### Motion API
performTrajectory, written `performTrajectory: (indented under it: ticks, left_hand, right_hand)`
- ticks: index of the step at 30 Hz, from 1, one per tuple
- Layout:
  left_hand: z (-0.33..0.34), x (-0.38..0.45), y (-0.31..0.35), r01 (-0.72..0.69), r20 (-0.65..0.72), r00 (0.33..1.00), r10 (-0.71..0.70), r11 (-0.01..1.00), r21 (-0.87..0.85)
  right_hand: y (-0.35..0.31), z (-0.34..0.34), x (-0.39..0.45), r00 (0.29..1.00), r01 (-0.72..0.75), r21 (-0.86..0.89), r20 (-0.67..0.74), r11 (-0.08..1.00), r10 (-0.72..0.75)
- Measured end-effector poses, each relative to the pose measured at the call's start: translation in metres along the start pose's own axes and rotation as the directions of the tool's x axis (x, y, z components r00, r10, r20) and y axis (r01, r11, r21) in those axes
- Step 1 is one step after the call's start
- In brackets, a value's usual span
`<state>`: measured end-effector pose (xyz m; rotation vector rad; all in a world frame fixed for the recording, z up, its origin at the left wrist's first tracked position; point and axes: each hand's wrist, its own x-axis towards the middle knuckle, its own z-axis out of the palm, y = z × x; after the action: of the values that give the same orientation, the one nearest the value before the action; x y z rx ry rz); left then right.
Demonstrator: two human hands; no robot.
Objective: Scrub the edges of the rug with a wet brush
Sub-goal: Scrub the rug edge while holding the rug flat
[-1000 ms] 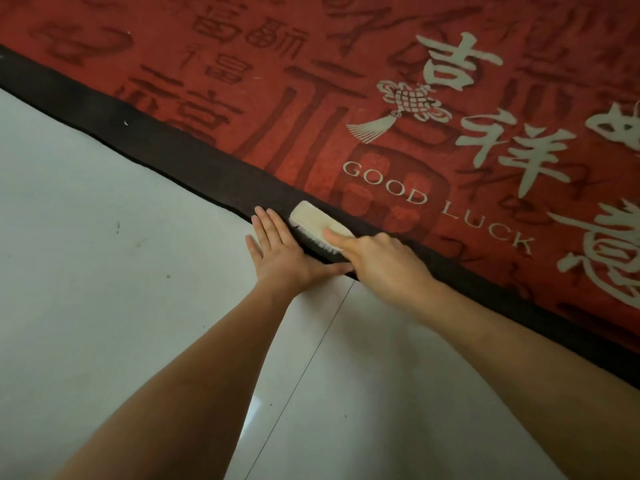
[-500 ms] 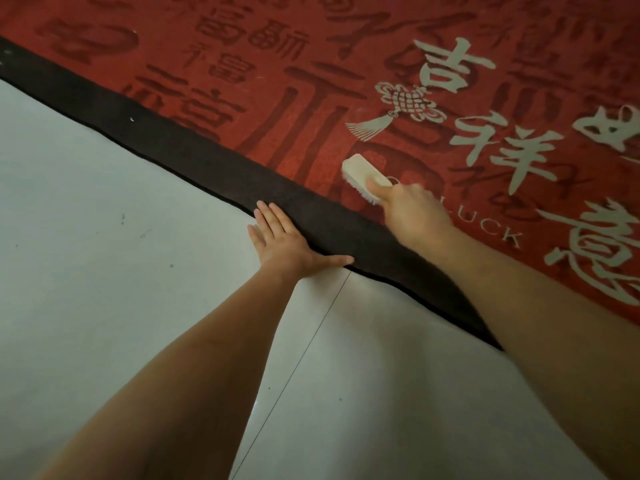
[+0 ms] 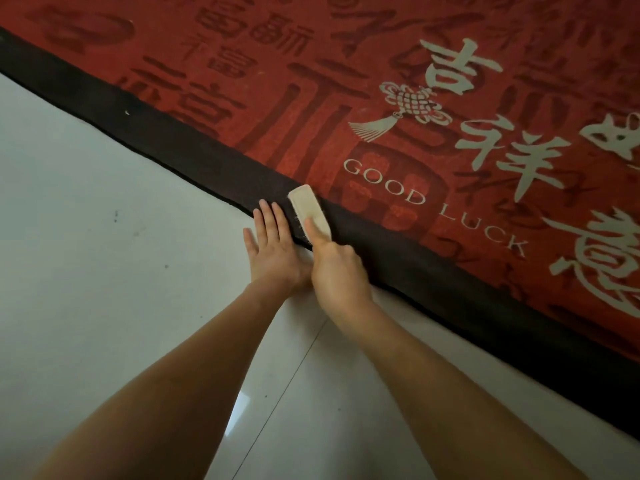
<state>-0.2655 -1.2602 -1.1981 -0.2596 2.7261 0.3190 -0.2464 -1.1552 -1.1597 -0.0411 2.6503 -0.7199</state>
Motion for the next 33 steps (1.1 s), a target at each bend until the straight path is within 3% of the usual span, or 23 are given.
performTrajectory:
  ticks: [2,4,7,10,14,16,20,23,27,30,33]
  left_hand:
    - [0.0,0.003,-0.001,-0.003,-0.02,1.0,0.003,1.0,-0.015]
    - [0.002,0.001,-0.001,-0.009,-0.018,1.0,0.008,0.999,-0.052]
    - [0.004,-0.001,-0.009,-0.068,-0.058,0.996,0.062,0.99,-0.123]
    - [0.001,0.001,-0.025,-0.155,-0.142,0.983,0.114,0.933,-0.323]
    - [-0.004,-0.001,-0.028,-0.142,-0.174,0.983,0.053,0.82,-0.554]
    - [-0.007,0.0,-0.027,-0.124,-0.192,0.981,0.02,0.827,-0.548]
    - [-0.002,0.002,-0.027,-0.128,-0.238,0.971,0.017,0.878,-0.461]
    - [-0.001,0.0,-0.025,-0.126,-0.256,0.967,0.007,0.884,-0.451]
    - [-0.008,0.002,-0.032,-0.128,-0.223,0.974,0.045,0.918,-0.376]
    - [-0.013,0.006,-0.036,-0.113,-0.185,0.981,0.063,0.955,-0.273]
    - [-0.01,0.004,-0.026,-0.079,-0.163,0.986,0.046,0.976,-0.202]
  right_hand:
    - [0.008,0.005,0.002,0.997,0.078,-0.001,-0.001,0.997,-0.078]
    - [0.033,-0.013,-0.005,0.991,0.128,-0.123,0.045,0.984,-0.123]
    - [0.064,-0.032,-0.036,0.999,0.052,-0.314,0.019,0.948,-0.048]
    - [0.039,-0.018,-0.044,0.997,-0.083,-0.215,-0.019,0.973,0.081]
    - [-0.022,0.028,-0.023,0.998,0.038,0.084,-0.047,0.996,-0.034]
    - [-0.014,0.026,-0.019,0.997,0.072,0.011,-0.038,0.997,-0.072]
    - [0.04,-0.003,-0.065,1.0,-0.017,-0.341,-0.015,0.94,0.013]
    - [0.024,-0.004,-0.069,0.997,-0.071,-0.242,-0.036,0.968,0.065]
    - [-0.025,0.008,-0.022,0.996,0.079,-0.106,-0.041,0.991,-0.083]
    - [0.0,0.001,-0.024,0.998,0.048,-0.234,-0.019,0.971,-0.054]
    - [0.057,-0.016,-0.072,0.994,-0.111,-0.393,-0.053,0.913,0.098]
